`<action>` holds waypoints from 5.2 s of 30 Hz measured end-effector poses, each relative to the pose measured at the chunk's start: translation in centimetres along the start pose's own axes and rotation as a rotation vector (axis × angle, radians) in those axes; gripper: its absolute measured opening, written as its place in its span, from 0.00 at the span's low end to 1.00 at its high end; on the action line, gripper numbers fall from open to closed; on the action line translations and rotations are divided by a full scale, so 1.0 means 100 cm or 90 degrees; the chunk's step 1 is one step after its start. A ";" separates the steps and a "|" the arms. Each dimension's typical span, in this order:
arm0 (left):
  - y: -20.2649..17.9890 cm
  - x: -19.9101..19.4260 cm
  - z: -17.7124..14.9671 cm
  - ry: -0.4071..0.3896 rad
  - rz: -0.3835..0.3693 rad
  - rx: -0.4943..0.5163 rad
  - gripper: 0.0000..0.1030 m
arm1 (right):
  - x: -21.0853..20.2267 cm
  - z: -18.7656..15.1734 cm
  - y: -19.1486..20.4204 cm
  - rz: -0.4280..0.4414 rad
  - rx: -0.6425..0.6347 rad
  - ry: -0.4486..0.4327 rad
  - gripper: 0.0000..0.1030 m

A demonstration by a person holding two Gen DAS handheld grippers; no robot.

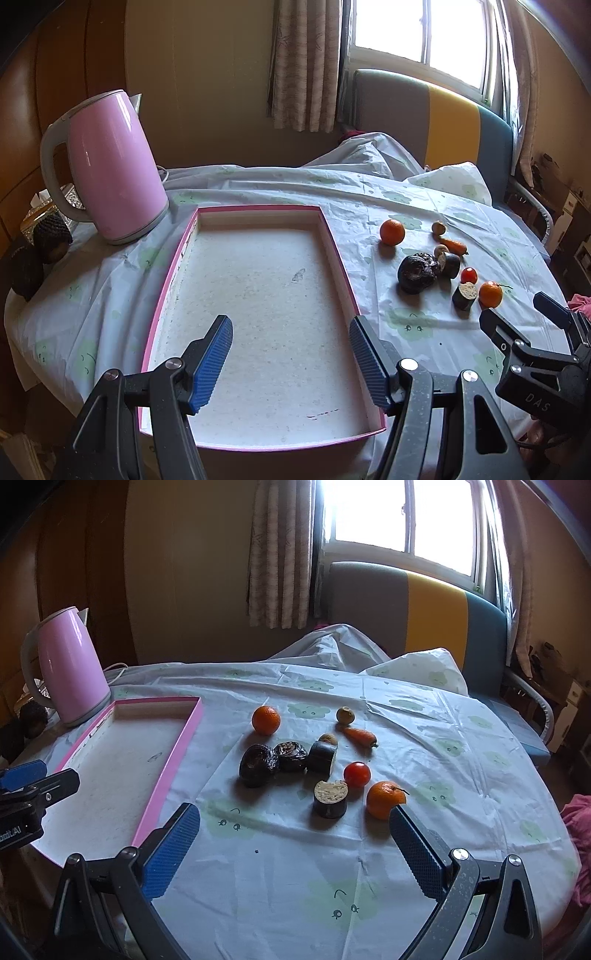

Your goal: Organize fruits

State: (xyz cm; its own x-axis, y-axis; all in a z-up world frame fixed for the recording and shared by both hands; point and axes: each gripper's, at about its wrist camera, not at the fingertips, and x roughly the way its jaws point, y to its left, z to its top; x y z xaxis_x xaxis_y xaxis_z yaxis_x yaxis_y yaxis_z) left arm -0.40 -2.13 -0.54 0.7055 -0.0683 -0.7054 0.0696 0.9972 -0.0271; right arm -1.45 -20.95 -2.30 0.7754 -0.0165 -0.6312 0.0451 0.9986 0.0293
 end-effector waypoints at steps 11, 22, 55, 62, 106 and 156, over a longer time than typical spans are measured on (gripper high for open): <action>-0.006 0.001 0.002 0.003 -0.006 0.011 0.65 | -0.002 0.000 -0.012 -0.001 0.010 -0.005 1.00; -0.013 0.019 0.003 0.056 -0.046 0.013 0.65 | 0.005 -0.002 -0.057 0.031 0.082 0.008 0.70; -0.126 0.141 0.058 0.180 -0.162 0.080 0.56 | 0.095 0.007 -0.113 0.052 0.144 0.102 0.33; -0.134 0.169 0.055 0.199 -0.175 0.083 0.50 | 0.101 0.008 -0.121 0.077 0.155 0.101 0.35; 0.018 0.061 0.029 0.076 -0.033 -0.024 0.49 | 0.111 0.019 -0.099 0.012 0.099 0.140 0.35; 0.098 0.029 -0.002 0.057 0.039 -0.145 0.56 | 0.055 0.032 0.122 0.321 -0.098 0.132 0.32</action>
State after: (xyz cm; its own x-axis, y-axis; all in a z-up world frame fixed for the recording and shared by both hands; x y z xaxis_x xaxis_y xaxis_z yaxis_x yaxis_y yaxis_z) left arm 2.17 7.46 -2.96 0.6378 -0.0146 -0.7700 -0.1391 0.9812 -0.1338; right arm 5.39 -9.03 -3.00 0.5362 0.4596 -0.7080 -0.4032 0.8763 0.2636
